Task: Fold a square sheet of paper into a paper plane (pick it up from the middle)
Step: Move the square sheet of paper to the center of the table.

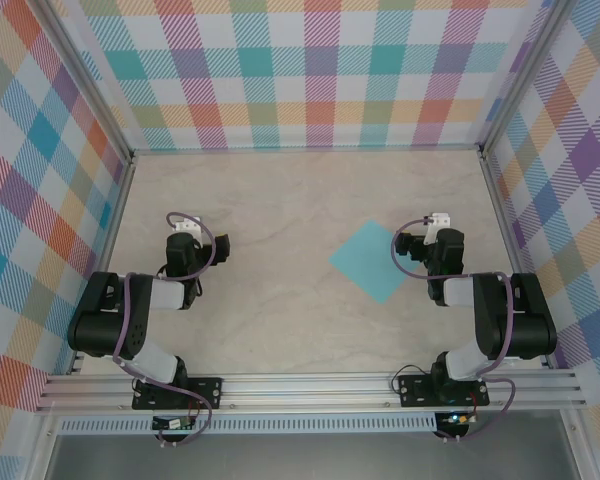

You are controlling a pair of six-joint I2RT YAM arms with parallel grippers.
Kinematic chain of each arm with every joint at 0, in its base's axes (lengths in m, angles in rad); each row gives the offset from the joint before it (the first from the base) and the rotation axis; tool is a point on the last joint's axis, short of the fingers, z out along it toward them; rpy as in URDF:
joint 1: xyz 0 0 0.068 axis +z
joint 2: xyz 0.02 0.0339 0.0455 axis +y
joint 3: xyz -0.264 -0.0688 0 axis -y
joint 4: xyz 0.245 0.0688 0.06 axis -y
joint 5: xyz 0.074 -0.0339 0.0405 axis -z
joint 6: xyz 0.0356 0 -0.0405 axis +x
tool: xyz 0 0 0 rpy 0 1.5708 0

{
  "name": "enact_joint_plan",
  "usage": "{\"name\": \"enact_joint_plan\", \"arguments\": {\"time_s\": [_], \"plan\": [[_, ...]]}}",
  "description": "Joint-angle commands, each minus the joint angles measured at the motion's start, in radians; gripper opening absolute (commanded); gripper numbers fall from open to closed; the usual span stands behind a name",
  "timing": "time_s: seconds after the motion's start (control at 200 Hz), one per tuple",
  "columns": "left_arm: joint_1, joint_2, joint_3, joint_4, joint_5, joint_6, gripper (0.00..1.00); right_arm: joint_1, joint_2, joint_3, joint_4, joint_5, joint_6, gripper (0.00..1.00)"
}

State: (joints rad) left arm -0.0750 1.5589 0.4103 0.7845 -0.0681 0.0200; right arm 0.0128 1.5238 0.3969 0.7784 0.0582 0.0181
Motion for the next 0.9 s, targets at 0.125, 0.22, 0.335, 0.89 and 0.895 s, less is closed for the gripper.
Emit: {"name": "enact_joint_plan", "arguments": {"time_s": [0.125, 0.22, 0.335, 0.89, 0.895], "plan": [[0.011, 0.006, 0.019, 0.005, 0.006, 0.012, 1.00, -0.001, 0.004, 0.016, 0.033, -0.023, 0.006, 1.00], [0.012, 0.005, 0.019, 0.005, 0.007, 0.014, 1.00, -0.001, 0.004, 0.018, 0.028, -0.030, 0.001, 1.00], [0.013, 0.007, 0.019, 0.004, 0.007, 0.012, 1.00, -0.002, 0.004, 0.018, 0.025, -0.038, 0.000, 1.00], [0.011, -0.106, 0.052, -0.149, -0.138, -0.049, 1.00, -0.001, -0.165, 0.073, -0.219, 0.040, 0.030, 1.00], [0.011, -0.111, 0.056, -0.158, -0.144, -0.052, 1.00, -0.002, -0.170, 0.076, -0.226, 0.041, 0.030, 1.00]]}}
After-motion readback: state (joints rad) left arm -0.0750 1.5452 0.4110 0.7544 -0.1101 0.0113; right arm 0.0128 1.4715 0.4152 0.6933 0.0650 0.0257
